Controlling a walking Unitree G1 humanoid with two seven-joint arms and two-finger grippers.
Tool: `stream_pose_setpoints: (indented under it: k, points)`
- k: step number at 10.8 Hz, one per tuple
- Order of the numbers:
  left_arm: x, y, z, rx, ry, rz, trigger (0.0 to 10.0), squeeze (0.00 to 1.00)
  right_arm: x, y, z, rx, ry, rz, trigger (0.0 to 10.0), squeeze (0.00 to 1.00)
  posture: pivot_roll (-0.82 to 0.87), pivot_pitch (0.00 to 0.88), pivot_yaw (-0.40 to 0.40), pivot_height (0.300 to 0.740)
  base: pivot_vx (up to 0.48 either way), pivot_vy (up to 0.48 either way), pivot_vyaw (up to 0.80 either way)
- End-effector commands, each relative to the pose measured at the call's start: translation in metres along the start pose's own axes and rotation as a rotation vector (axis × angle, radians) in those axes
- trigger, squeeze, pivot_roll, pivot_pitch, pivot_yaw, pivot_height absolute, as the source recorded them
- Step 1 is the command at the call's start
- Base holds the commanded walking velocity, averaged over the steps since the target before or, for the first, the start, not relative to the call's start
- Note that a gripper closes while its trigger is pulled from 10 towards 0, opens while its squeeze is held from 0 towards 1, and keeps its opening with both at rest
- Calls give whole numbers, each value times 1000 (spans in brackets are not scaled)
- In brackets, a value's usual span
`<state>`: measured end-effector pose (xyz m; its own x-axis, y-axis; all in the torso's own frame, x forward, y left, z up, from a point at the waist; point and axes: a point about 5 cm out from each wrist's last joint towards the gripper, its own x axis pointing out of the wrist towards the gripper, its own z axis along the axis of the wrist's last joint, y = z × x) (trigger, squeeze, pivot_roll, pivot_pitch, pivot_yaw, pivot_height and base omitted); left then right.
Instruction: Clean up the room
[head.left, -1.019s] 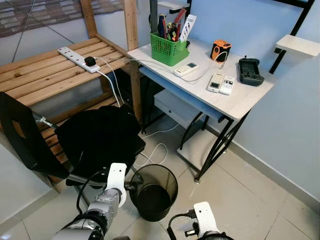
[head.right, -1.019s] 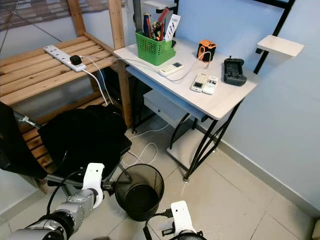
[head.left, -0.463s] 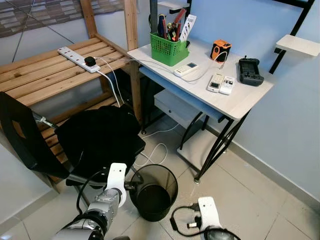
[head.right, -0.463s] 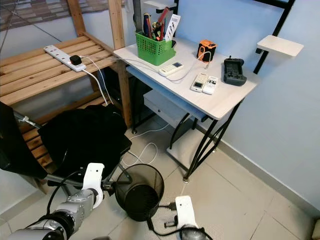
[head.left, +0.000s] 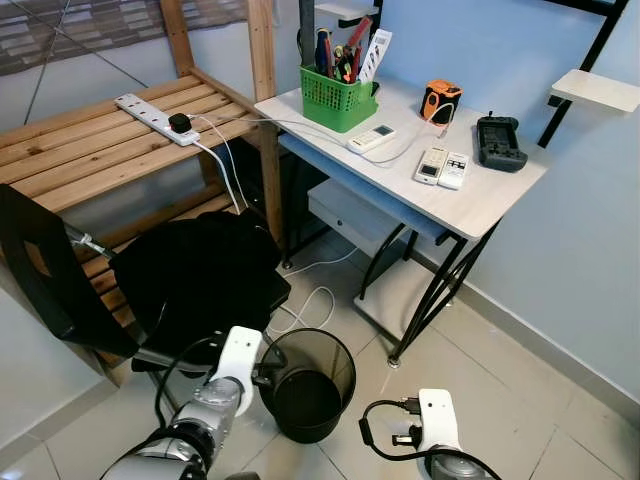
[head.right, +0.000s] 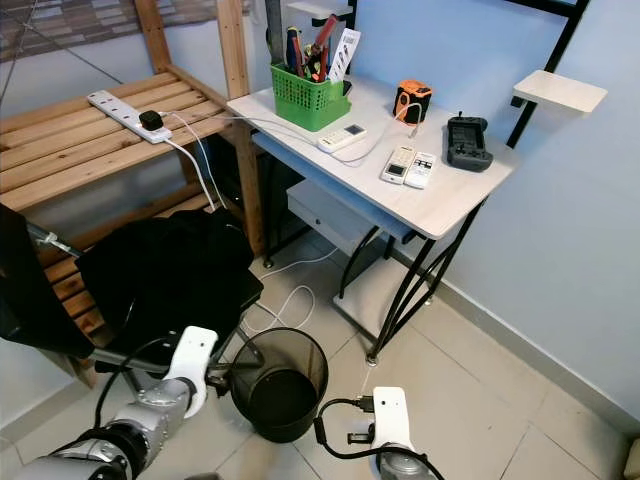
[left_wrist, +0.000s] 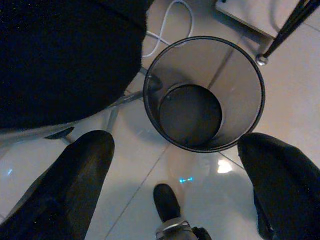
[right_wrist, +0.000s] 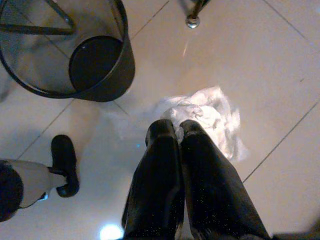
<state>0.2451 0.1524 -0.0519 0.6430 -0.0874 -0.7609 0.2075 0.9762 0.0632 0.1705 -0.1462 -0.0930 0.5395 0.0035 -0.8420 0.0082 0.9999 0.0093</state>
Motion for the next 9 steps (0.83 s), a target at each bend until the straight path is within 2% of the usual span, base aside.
stream_pose_setpoints:
  k: [1,5,7,9]
  points:
    - [0,0,-1,22,1,-6,10000,0,3,-30,44,317,-145,-97,10000,0,48,0,0,726,0,0,0]
    - [-1,-1,-5,31,7,-8,10000,0,3,-25,39,287,-135,-82,10000,0,39,0,0,726,0,0,0]
    - [0,-2,-3,11,2,-8,10000,0,2,-27,42,311,-158,-90,10000,0,32,0,9,726,0,0,0]
    - [1,-3,3,-43,-10,0,10000,0,2,-29,43,350,-161,-97,10000,0,31,0,8,726,0,0,0]
